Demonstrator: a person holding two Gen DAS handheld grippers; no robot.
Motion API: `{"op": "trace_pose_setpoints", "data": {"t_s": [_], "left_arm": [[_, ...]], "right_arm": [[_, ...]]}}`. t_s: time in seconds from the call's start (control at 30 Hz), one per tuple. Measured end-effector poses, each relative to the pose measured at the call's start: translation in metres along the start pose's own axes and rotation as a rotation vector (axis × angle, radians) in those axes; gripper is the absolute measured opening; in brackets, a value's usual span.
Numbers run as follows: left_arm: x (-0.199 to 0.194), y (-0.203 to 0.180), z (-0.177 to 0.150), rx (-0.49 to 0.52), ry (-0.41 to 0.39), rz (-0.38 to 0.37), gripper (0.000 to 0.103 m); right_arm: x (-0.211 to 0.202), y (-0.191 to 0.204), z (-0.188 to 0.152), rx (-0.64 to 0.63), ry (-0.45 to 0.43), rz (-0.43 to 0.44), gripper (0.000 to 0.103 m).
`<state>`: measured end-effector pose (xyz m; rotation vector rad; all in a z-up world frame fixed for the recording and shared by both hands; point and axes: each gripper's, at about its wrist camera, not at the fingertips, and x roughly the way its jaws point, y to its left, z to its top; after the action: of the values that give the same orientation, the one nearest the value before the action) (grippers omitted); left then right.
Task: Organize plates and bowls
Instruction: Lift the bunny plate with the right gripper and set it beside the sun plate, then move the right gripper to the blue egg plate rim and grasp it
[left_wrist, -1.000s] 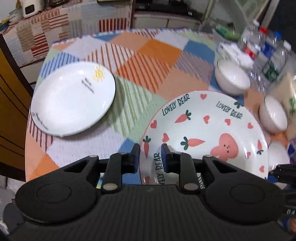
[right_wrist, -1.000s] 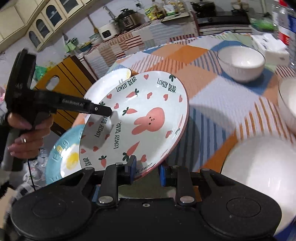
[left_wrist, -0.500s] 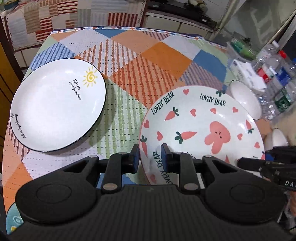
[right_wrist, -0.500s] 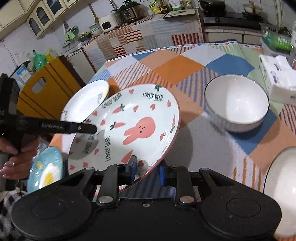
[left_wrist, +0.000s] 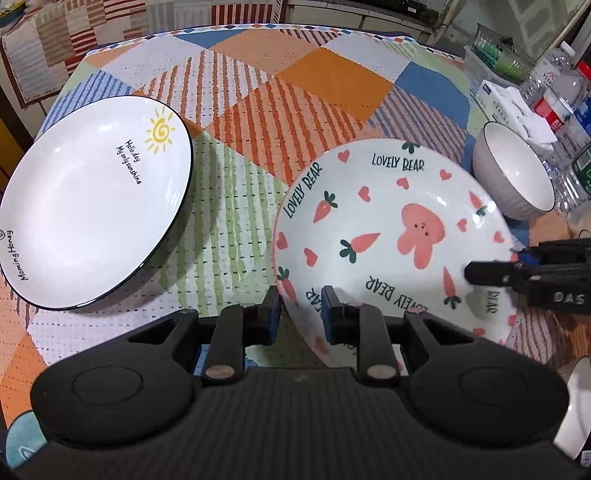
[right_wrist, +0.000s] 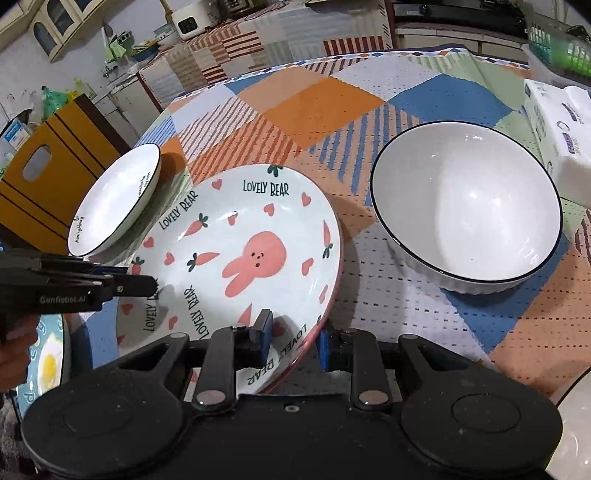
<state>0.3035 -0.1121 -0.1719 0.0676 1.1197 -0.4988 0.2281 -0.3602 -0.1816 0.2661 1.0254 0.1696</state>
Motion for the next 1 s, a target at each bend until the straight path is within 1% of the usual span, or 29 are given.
{"op": "trace_pose_setpoints", "data": {"t_s": [0.07, 0.1, 0.13, 0.17, 0.2, 0.27, 0.3, 0.4, 0.53, 0.6, 0.7, 0.77, 1.0], "left_arm": [[-0.003, 0.005, 0.0, -0.047, 0.006, -0.023, 0.02], [-0.005, 0.008, 0.0, -0.06, 0.002, -0.031, 0.02], [-0.009, 0.01, 0.0, -0.066, -0.012, -0.034, 0.02], [-0.012, 0.011, -0.001, -0.065, -0.022, -0.026, 0.02], [-0.016, 0.011, -0.001, -0.061, -0.027, -0.021, 0.02], [-0.025, 0.012, -0.003, -0.049, -0.03, -0.027, 0.02], [-0.029, 0.012, -0.003, -0.046, -0.032, -0.026, 0.02], [-0.04, 0.012, -0.008, -0.028, -0.047, -0.004, 0.02], [-0.057, 0.014, -0.014, -0.011, -0.056, -0.004, 0.02], [-0.066, 0.014, -0.018, 0.001, -0.057, -0.004, 0.02], [-0.084, 0.012, -0.027, 0.042, -0.08, -0.004, 0.021], [-0.095, 0.013, -0.034, 0.06, -0.094, 0.011, 0.021], [-0.129, 0.025, -0.064, 0.051, -0.071, 0.012, 0.023]], "right_arm": [[0.003, 0.003, 0.0, 0.005, 0.021, -0.063, 0.032], [0.002, 0.006, 0.0, -0.009, 0.016, -0.098, 0.035], [0.001, 0.01, 0.0, -0.026, 0.011, -0.13, 0.041], [0.0, 0.013, 0.001, -0.039, 0.012, -0.163, 0.043], [-0.002, 0.015, 0.001, -0.051, 0.014, -0.187, 0.043], [-0.008, 0.02, 0.001, -0.07, 0.005, -0.209, 0.043], [-0.012, 0.022, -0.001, -0.076, -0.005, -0.21, 0.043], [-0.029, 0.031, -0.007, -0.083, -0.026, -0.176, 0.045], [-0.048, 0.05, -0.014, -0.118, -0.049, -0.138, 0.047], [-0.057, 0.061, -0.017, -0.145, -0.061, -0.135, 0.048], [-0.074, 0.079, -0.022, -0.185, -0.092, -0.195, 0.048], [-0.084, 0.088, -0.024, -0.192, -0.111, -0.207, 0.048], [-0.115, 0.125, -0.032, -0.247, -0.138, -0.152, 0.05]]}}
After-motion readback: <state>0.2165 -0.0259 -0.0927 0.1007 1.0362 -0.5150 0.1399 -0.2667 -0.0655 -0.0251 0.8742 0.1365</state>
